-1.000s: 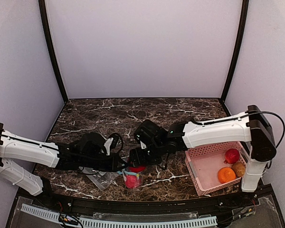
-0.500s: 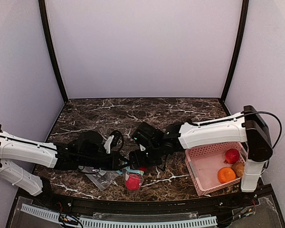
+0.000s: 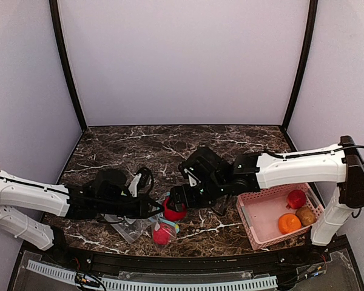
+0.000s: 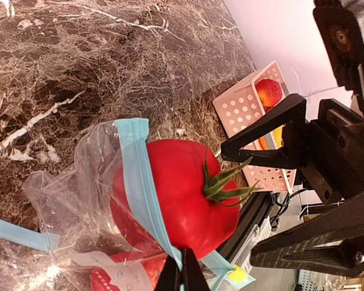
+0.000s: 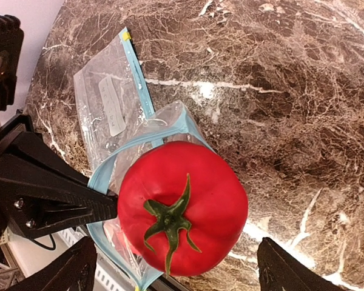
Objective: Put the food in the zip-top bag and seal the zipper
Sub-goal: Place the fake vegetable in the zipper food storage bag, then adjust the fake vegetable in the zipper food storage bag.
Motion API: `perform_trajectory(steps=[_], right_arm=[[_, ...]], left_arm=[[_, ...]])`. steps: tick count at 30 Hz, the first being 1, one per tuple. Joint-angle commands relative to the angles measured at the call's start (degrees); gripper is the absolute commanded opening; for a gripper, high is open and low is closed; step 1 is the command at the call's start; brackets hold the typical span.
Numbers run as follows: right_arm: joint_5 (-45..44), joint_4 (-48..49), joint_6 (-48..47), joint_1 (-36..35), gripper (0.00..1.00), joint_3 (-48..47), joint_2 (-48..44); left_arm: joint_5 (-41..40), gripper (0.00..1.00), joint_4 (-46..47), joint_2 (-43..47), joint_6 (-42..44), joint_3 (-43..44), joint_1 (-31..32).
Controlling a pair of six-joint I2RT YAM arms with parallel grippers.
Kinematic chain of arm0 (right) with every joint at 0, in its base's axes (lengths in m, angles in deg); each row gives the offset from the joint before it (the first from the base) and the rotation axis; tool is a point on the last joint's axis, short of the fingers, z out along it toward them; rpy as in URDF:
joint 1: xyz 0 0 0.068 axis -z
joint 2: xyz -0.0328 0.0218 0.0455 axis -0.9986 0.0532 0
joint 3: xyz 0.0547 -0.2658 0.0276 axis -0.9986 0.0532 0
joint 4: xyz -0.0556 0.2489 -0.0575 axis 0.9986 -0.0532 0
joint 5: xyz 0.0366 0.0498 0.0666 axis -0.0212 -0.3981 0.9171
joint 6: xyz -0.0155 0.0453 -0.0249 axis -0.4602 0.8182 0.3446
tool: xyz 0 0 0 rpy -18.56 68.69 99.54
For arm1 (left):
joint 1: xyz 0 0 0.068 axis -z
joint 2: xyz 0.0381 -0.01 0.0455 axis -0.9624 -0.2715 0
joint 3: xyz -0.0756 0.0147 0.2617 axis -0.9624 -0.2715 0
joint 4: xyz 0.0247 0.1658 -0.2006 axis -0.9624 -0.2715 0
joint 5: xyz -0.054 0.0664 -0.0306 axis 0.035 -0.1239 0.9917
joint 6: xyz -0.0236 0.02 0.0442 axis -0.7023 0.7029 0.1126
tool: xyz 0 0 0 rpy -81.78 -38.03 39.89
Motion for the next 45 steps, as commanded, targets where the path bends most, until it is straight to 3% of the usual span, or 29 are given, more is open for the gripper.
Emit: perform_trajectory(steps=[1,7,12,17,28,33,45], right_arm=[[2.43,4.65,1.42,-0.27,0.88,2.22,1.36],[0.28,8.06,5.53,0.55,0.81,6.62,-2.14],[4.38,13.96,5.40,2.38,0.79,11.16,-5.24],[7.64,18.31,5.41,3.90,0.66,14.41,-4.05],[20.97,38.19,0.18,4.30,0.44,14.66,3.48],[23.88,39.75,-0.16,3.86,0.34,12.70,6.02],[26.35,41.30,0.06,2.68,0.33,10.65,10.11]], left_arm=[[-0.30,0.01,0.52,1.38,0.11,-0.97,-0.24],[-0.96,0.01,0.26,2.95,-0.04,-2.05,-0.32],[-0.83,0.01,0.11,3.86,0.07,-2.64,-0.34],[-0.56,0.01,0.26,4.38,0.66,-2.74,-0.38],[0.84,0.01,2.95,4.57,1.54,-4.47,-0.45],[1.44,0.01,4.37,4.58,1.71,-5.09,-0.49],[2.71,0.01,6.93,3.76,3.06,-5.16,-0.58]])
